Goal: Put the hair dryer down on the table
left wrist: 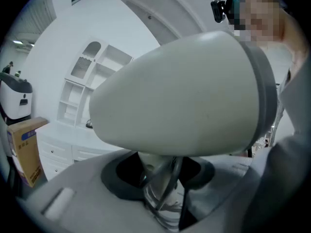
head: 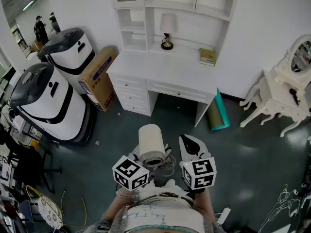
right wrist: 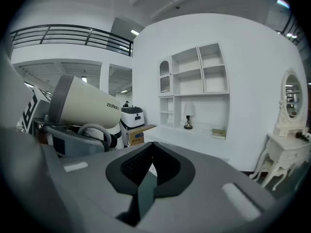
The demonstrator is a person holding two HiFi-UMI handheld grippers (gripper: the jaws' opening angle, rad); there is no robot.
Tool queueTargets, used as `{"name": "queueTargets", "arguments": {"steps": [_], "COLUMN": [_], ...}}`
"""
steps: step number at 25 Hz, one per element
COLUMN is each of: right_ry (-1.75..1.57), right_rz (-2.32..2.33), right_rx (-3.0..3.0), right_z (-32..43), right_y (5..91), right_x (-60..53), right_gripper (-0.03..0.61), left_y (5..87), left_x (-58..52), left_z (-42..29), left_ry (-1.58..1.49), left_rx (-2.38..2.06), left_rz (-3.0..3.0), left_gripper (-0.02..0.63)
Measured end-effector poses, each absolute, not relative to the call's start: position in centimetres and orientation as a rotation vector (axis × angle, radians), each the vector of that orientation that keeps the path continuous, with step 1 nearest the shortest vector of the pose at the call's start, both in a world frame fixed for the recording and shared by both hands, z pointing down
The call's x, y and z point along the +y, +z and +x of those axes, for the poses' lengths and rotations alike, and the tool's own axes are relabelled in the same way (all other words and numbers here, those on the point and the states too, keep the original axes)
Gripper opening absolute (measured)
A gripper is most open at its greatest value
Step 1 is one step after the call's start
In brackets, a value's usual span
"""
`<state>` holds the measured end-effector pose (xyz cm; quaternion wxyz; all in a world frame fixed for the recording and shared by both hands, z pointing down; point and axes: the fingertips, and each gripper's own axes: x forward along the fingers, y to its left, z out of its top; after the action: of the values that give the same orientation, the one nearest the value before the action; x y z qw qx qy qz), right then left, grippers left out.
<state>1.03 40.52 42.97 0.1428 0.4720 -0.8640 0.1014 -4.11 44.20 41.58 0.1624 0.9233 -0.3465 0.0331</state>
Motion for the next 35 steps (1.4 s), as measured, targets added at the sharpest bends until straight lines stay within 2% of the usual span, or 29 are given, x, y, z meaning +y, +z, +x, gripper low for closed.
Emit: {"name": "queueTargets", "arguments": {"steps": [20,35], "right_ry": [0.324,0.320], "right_rz": [1.368,1.395], "right_rx": [-2.540,-2.539], "right_z": [5.8,4.6], "right_y": [43.6,43.6], "right_x": [41.3,38.8], "right_gripper": [0.028,0.028], "left_y": [42.9,43.3], "left_x": [45.1,41.9], "left_z": [0.5,-0.9], "left_ry": [0.092,0.062], "left_rx": [-1.015,-0.979], "left_rz": [2.591,2.577], "left_gripper": [0.175,0.175]}}
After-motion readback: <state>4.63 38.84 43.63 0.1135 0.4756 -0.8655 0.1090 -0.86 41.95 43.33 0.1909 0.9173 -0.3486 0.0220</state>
